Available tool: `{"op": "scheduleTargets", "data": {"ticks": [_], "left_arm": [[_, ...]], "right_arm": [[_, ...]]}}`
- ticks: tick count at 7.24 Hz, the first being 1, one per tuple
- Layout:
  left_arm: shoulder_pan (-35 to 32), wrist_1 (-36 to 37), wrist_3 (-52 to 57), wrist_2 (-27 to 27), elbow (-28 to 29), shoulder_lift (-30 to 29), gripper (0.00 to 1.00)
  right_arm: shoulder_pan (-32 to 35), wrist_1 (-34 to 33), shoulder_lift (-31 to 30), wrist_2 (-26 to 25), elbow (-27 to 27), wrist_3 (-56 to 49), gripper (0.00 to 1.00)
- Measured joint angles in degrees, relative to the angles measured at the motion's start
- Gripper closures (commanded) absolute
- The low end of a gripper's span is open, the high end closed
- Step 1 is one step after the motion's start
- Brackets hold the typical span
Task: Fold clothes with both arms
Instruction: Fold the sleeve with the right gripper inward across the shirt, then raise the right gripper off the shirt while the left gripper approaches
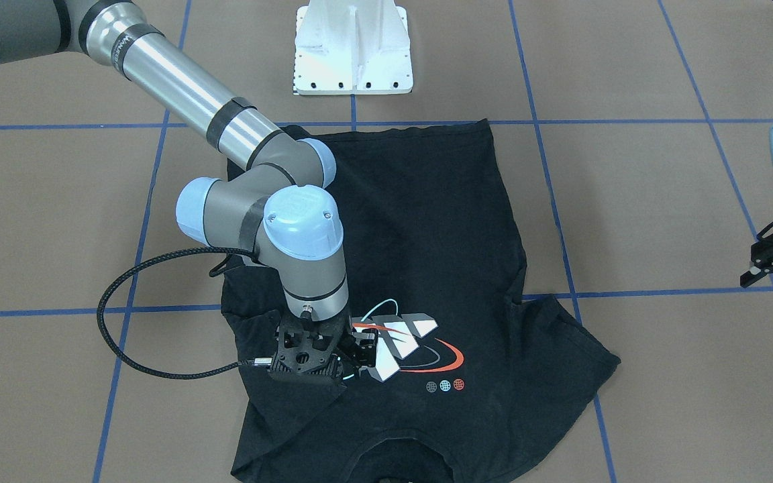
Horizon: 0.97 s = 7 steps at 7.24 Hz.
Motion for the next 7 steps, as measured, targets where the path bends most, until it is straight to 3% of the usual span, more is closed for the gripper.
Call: {"op": "scheduleTargets", "data": {"ticks": [3,5,7], "left_arm": [[5.54,-9.54,-17.82,3.02,1.76,-1.69,0.0],[10.25,-20.15,-30.68,12.61,8.87,-4.99,0.0],[13.26,-28.73,-35.4,19.48,18.18,-8.98,0.0]], "right_arm": [[3.53,-12.84,-2.6,6.24,8.88,-10.68,0.0],[6.53,-16.18,-11.68,10.47,20.06,-16.42,0.0],[10.22,-16.68,-22.18,14.11,29.63,-23.42,0.0]]}}
